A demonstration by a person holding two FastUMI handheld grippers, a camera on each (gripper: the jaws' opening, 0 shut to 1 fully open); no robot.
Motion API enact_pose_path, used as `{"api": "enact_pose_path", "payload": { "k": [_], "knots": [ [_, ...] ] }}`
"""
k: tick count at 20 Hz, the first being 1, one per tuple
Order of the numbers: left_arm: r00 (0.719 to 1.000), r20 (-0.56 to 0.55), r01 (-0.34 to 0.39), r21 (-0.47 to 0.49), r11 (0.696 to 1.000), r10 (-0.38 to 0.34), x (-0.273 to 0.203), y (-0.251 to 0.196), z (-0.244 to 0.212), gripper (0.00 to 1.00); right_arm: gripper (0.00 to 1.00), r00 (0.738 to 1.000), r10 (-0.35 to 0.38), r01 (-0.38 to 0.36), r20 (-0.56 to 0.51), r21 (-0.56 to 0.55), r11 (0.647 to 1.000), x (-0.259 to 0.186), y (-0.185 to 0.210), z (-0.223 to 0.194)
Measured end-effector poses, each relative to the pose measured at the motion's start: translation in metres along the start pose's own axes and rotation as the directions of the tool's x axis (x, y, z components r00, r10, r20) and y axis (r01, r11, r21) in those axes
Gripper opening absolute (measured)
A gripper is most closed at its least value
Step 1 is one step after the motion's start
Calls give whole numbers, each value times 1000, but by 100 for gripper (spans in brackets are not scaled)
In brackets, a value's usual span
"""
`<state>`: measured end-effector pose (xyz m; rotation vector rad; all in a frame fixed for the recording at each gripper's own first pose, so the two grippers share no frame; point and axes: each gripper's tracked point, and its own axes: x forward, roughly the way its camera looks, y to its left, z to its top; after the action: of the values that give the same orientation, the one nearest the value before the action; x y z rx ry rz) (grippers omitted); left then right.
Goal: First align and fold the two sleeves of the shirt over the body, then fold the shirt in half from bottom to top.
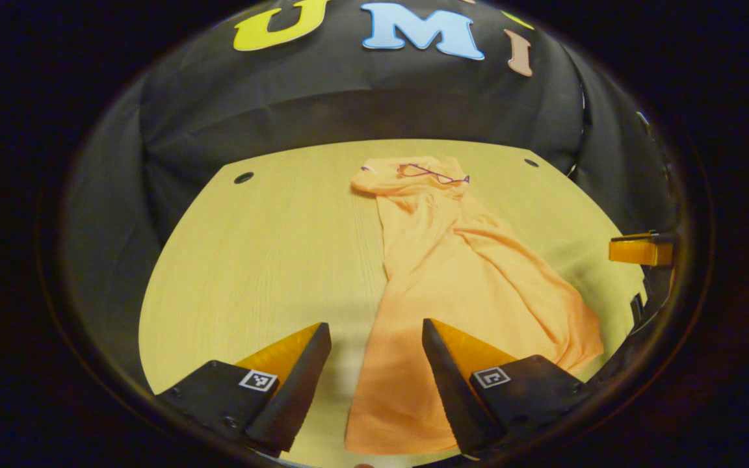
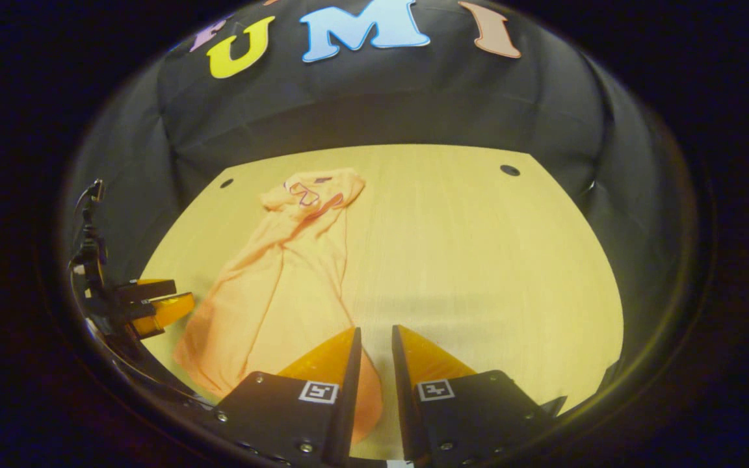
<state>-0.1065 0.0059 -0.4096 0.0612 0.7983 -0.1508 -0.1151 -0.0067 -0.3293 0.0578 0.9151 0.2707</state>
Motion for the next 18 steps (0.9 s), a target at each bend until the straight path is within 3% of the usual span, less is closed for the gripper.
{"api": "enact_pose_path", "payload": {
  "k": [5, 7, 12, 13, 18],
  "knots": [
    [995, -79, 54, 20, 998, -52, -12, -14, -49, 96, 30, 992, 46, -49, -116, -19, 999, 4, 13, -42],
    [994, -101, 55, 23, 998, -53, -16, -16, -62, 95, 47, 986, 60, -64, -158, -25, 998, 2, 17, -57],
    [988, -146, 49, 17, 999, -46, -14, -20, -86, 96, 55, 964, 61, -83, -257, -74, 994, 4, 21, -91],
    [987, -158, 46, 28, 999, -41, -13, -20, -91, 96, 62, 961, 53, -80, -270, -89, 993, 4, 20, -96],
    [988, -156, 22, 69, 997, -11, -8, -23, -90, 96, 63, 938, 23, -67, -346, -115, 991, 9, 19, -116]
  ]
}}
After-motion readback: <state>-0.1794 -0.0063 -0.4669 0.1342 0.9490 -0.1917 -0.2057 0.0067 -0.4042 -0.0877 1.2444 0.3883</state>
